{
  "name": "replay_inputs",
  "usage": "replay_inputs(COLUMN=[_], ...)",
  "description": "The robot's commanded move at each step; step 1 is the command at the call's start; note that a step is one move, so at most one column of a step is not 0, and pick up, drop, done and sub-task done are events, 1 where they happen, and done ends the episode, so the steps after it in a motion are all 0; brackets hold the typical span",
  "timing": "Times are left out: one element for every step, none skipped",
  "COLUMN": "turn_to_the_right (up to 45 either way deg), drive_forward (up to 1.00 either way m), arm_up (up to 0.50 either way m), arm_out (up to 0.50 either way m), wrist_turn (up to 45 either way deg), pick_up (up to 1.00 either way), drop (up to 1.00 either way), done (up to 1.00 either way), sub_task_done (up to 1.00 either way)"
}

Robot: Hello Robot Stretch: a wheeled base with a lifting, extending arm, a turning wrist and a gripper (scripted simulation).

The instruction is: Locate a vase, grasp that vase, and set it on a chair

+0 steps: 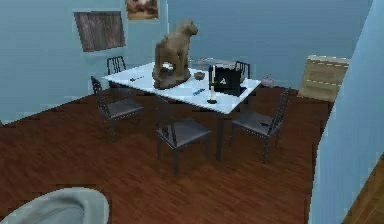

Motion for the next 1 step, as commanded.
replay_inputs(turn_to_the_right=[0.0], drive_forward=[0.15], arm_up=[0.00], arm_out=[0.00], wrist_turn=[0.0], pick_up=[0.00], drop=[0.00], done=[0.00], sub_task_done=[0.00])
